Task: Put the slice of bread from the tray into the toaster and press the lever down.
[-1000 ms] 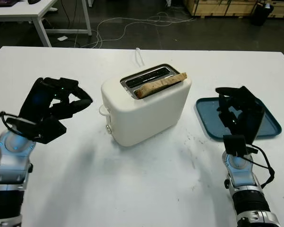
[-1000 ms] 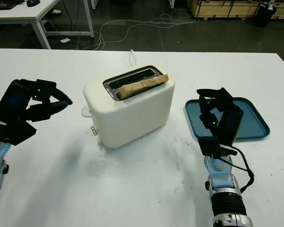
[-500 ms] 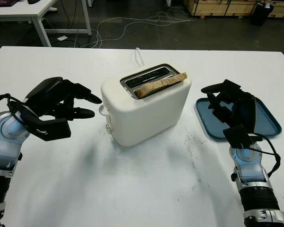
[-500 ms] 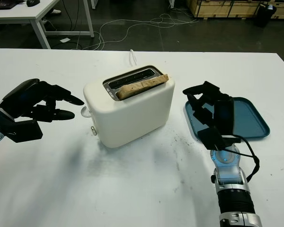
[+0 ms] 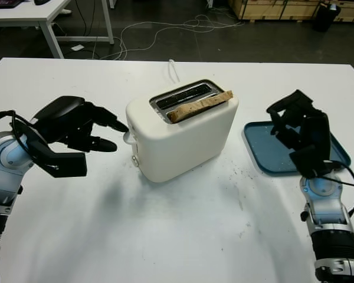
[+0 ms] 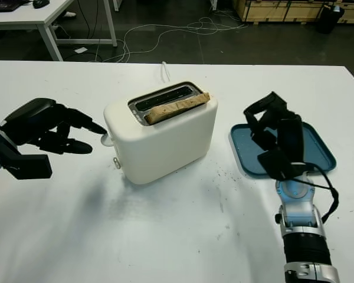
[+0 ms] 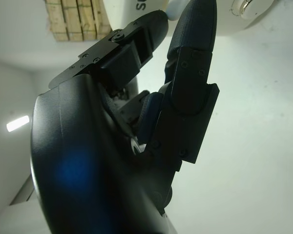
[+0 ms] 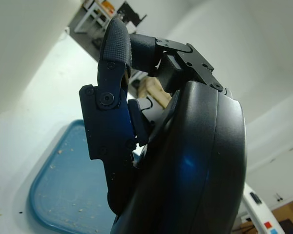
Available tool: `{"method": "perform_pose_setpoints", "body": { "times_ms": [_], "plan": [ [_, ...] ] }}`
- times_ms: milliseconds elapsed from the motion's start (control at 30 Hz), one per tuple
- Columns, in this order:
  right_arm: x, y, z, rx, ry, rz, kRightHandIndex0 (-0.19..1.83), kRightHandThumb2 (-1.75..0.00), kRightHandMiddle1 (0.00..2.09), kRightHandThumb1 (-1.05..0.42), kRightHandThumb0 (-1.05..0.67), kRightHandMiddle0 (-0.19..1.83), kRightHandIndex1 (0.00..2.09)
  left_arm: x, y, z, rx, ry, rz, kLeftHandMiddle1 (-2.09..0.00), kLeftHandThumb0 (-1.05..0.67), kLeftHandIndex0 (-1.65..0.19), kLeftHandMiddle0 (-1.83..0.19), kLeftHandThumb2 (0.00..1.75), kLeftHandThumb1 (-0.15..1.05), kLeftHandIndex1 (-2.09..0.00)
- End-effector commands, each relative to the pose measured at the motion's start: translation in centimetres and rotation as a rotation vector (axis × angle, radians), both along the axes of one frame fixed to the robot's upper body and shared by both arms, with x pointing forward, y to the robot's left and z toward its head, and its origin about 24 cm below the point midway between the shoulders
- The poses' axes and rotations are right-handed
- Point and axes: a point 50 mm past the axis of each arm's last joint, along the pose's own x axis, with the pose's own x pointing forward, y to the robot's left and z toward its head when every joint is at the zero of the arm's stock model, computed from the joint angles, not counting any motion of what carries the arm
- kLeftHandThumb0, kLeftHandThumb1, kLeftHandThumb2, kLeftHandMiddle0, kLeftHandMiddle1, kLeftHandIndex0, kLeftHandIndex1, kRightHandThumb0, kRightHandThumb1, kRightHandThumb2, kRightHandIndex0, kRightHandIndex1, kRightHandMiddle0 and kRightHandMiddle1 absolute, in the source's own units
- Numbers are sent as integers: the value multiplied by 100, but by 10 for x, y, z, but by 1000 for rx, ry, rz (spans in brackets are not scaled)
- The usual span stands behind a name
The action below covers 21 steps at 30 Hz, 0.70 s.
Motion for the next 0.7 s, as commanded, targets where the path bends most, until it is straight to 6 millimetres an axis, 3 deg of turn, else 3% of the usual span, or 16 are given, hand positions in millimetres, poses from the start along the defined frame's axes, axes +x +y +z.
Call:
{"method": "perform_pose_setpoints", "body": {
  "times_ms": [0, 667],
  "plan": [
    [3, -3, 3, 5, 9, -11, 78, -36, 166, -92, -62, 57, 175, -3, 0, 6, -3, -20, -15, -143, -78, -104, -121, 12, 92, -1],
    [3, 0, -2, -4, 20, -3, 81, -37, 174, -92, -64, 57, 175, -9, -1, 9, -2, -17, -33, -141, -77, -103, -117, 16, 92, 0]
  ]
}}
